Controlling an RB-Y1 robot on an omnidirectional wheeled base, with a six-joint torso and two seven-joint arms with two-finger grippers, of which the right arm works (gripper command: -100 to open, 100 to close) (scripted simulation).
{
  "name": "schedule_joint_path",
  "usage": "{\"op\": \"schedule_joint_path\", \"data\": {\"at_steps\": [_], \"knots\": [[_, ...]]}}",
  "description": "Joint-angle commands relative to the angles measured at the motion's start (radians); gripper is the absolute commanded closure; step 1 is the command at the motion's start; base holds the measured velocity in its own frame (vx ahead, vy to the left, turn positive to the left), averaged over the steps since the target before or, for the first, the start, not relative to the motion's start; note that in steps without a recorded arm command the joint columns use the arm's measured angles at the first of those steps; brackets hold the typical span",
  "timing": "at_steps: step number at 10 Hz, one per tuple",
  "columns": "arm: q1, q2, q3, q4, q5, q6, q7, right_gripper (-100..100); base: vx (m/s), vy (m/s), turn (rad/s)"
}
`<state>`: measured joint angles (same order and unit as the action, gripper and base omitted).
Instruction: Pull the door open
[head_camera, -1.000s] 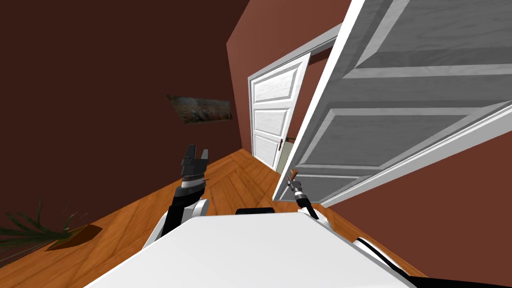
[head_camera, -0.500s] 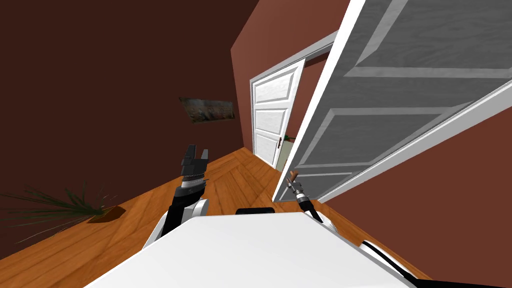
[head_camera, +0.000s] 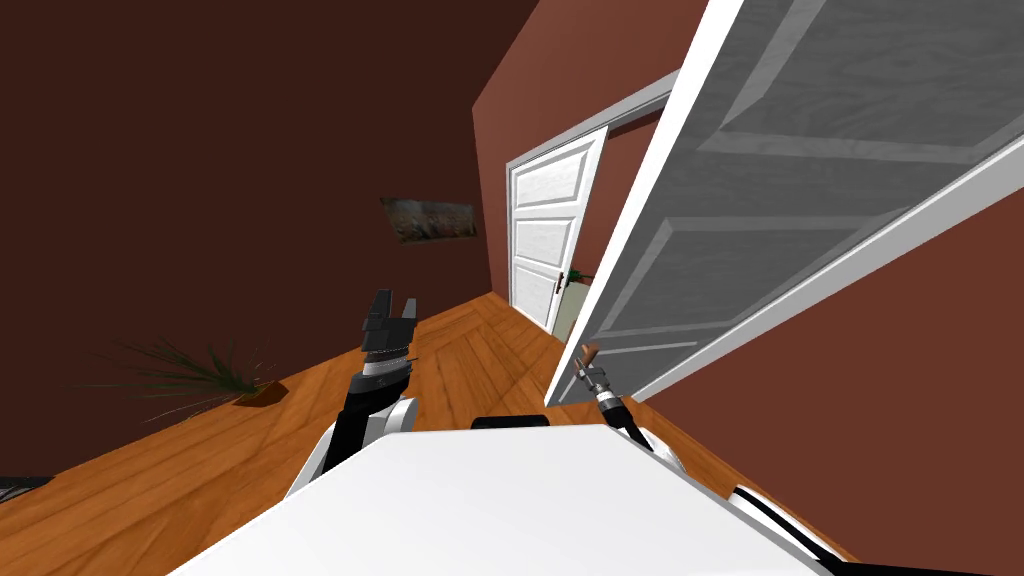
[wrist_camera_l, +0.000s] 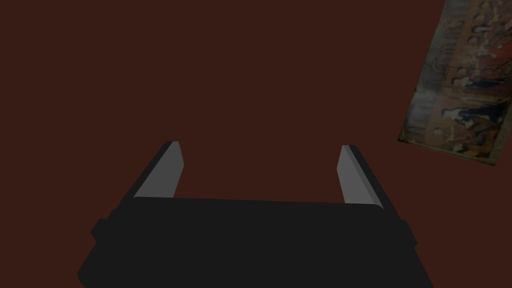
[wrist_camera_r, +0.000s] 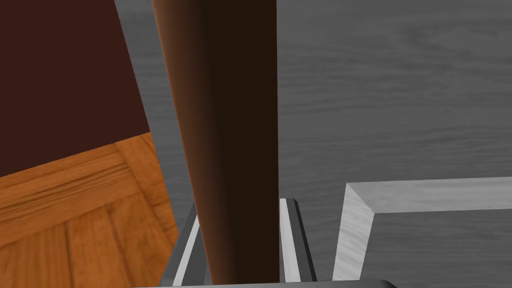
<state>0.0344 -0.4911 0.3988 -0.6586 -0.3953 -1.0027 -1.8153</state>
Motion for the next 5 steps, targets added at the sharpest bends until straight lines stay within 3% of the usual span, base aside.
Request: {"op": "schedule_joint_path", "data": {"at_steps": [1, 5], "knots": [[0.006, -0.011, 0.012, 0.003, 0.008, -0.028, -0.016, 100, -0.190, -0.079, 0.120], [0.020, -0.038, 0.039, 0.014, 0.024, -0.080, -0.052, 100, -0.197, -0.078, 0.124]]}}
